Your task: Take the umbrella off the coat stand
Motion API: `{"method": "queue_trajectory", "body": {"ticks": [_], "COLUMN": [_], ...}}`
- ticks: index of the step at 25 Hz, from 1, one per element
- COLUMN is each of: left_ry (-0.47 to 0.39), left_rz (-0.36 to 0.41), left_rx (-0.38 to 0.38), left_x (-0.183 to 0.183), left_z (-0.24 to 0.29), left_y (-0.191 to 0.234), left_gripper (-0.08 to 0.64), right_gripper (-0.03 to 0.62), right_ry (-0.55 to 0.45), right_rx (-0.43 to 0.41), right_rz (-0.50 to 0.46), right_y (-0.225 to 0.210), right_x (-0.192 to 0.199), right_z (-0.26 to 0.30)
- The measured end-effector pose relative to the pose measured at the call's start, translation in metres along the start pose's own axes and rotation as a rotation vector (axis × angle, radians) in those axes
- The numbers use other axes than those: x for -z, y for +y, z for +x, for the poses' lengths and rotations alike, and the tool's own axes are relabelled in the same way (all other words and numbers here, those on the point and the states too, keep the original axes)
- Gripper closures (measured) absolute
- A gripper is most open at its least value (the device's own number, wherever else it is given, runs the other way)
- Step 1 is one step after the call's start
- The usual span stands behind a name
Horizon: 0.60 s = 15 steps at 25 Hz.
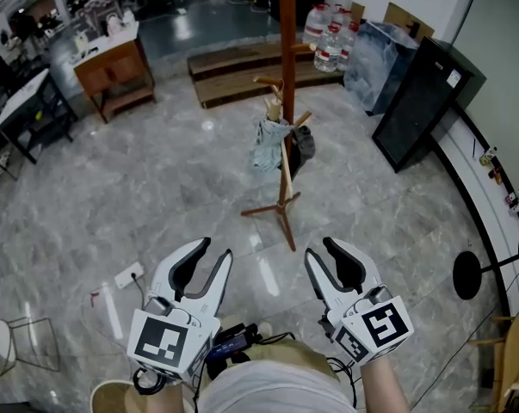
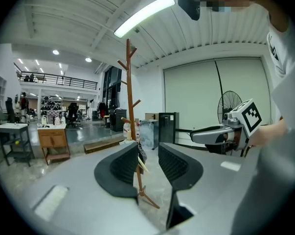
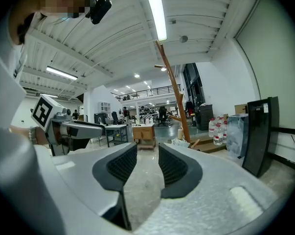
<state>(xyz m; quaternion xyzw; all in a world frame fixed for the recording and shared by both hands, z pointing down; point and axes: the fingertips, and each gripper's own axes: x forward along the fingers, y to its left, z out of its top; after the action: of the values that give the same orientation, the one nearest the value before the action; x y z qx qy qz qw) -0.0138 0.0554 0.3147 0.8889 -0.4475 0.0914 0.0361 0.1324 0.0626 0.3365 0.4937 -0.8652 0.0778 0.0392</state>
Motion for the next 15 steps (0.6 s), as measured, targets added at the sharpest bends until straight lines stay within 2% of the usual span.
{"method": "queue_trajectory", "body": {"ticks": [15], "left_ry": [0.009], "left_rz": [-0.02], "left_rx": [-0.028], "left_x": [0.006], "left_z": [0.004], "left_y": [0.016], "left_gripper": [0.392], "right_gripper": [0.449], "right_ry": [0.02], "right_rx": [0.008], "right_rz": [0.029], "right_y": [-0.002], "right_x": [0.01], "right_z": [0.01]}}
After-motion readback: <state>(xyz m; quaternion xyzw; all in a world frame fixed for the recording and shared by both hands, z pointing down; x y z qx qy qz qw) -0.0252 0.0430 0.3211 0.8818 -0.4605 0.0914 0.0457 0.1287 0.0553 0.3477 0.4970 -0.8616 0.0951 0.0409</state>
